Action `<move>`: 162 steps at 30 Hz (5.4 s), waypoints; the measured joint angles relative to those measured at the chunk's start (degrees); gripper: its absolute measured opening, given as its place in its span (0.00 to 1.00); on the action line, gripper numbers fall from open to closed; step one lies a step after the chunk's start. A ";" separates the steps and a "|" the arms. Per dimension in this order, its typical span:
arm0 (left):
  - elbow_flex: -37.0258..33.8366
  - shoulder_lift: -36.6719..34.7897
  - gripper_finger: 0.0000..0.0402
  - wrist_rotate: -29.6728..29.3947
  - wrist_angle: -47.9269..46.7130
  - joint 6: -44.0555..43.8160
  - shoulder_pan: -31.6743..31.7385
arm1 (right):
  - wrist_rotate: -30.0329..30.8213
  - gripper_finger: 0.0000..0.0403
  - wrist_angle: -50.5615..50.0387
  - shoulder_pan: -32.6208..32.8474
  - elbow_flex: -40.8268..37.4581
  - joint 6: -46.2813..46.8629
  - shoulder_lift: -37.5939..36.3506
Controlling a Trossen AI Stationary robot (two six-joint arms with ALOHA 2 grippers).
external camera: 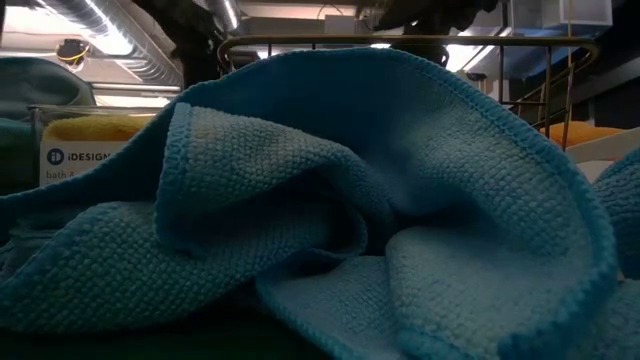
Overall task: Sort microfiber towel by color & place in baskets
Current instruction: Put the pink microfiber cloth into the white bin
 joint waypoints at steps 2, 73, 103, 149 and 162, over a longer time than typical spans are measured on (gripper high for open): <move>0.00 1.64 0.21 1.11 0.00 0.00 0.00 | 0.00 0.56 -0.52 0.00 0.00 0.01 -0.01; -0.11 4.10 0.60 0.31 4.01 -2.56 0.04 | -0.02 0.56 -1.79 0.01 0.00 0.01 -0.04; -0.11 11.74 0.21 3.07 1.96 -2.54 -1.73 | -0.02 0.56 -1.57 0.01 0.02 0.02 -0.04; -0.09 -34.08 0.04 16.11 21.73 -6.05 -15.33 | 9.64 0.56 40.00 -2.25 0.02 -20.59 -0.04; -0.09 -25.75 0.04 15.82 34.39 -5.57 -25.09 | 9.88 0.56 36.52 -2.25 0.02 -21.86 -0.04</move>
